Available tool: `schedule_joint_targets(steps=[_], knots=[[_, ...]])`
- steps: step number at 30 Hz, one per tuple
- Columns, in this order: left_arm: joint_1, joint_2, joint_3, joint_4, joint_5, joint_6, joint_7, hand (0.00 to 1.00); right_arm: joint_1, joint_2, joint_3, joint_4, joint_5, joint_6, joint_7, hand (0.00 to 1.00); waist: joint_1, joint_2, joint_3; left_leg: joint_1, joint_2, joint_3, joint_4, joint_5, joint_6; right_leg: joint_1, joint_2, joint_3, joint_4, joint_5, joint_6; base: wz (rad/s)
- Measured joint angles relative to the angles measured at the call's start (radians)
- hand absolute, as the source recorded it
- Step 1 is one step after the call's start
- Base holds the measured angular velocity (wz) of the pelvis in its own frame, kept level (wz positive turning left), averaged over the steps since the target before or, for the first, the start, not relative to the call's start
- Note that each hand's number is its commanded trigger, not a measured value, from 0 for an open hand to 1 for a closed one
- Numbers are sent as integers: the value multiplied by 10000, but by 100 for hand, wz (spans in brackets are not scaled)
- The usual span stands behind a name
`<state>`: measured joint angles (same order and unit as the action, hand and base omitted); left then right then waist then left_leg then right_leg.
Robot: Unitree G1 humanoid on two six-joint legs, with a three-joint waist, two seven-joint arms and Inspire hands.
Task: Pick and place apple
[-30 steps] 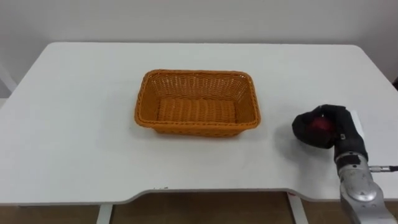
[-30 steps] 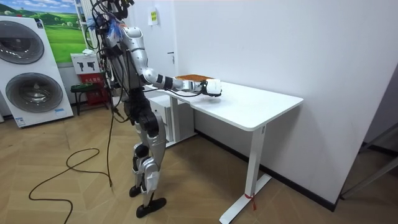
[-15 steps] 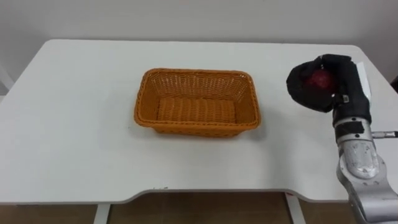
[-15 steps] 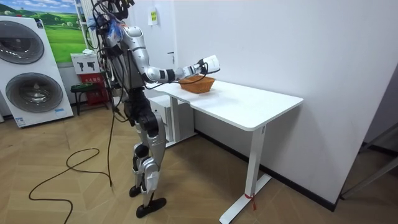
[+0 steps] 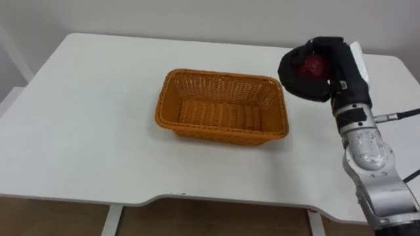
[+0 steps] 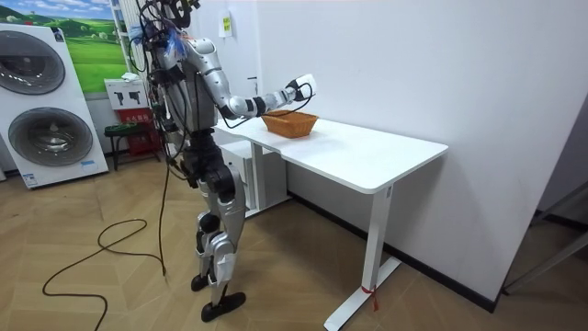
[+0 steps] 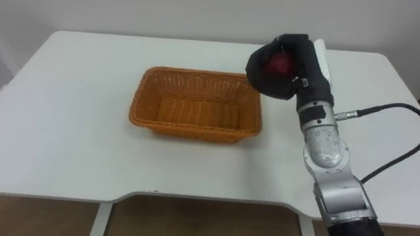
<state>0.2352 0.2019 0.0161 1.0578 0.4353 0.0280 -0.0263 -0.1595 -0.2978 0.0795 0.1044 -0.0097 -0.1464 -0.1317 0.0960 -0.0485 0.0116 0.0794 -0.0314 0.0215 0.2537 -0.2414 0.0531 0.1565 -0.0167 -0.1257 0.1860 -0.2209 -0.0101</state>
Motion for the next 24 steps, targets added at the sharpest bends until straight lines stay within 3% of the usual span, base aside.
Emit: schedule_joint_targets(steps=[4,5,6,7,16,24], knots=[[-167,-3,-4,-1,5,99,-101,0,-53,0,402,-5,-127,175,394,100,206,50,10,-7,16,-14,-3,6,-11,-24,6,-65,-1,-1,0,0],[-191,-5,-4,-1,6,99,-105,0,-55,-1,428,-5,-164,176,457,82,219,52,9,-8,16,-14,-5,6,-11,-27,6,-66,0,-1,0,0],[-215,-6,-10,1,6,100,-107,0,-79,-1,528,-4,-201,179,564,58,289,51,3,-4,15,-15,-7,6,-11,-35,6,-58,6,-1,0,0],[-229,-5,-23,2,1,117,-97,0,-114,-1,638,-4,-247,182,650,0,336,47,-3,3,15,-8,-8,6,-11,-29,5,-47,13,0,0,0],[-240,-5,-337,0,1,378,-35,0,-374,148,1189,2,-1022,556,928,0,485,-4,-35,-3,13,-25,31,6,-10,15,3,-63,21,0,-1,0],[-244,-6,-422,-3,0,403,-37,0,-384,226,1372,1,-1270,842,1227,0,488,-49,-59,-51,10,-62,-3,6,-10,5,1,-118,31,0,0,2]])
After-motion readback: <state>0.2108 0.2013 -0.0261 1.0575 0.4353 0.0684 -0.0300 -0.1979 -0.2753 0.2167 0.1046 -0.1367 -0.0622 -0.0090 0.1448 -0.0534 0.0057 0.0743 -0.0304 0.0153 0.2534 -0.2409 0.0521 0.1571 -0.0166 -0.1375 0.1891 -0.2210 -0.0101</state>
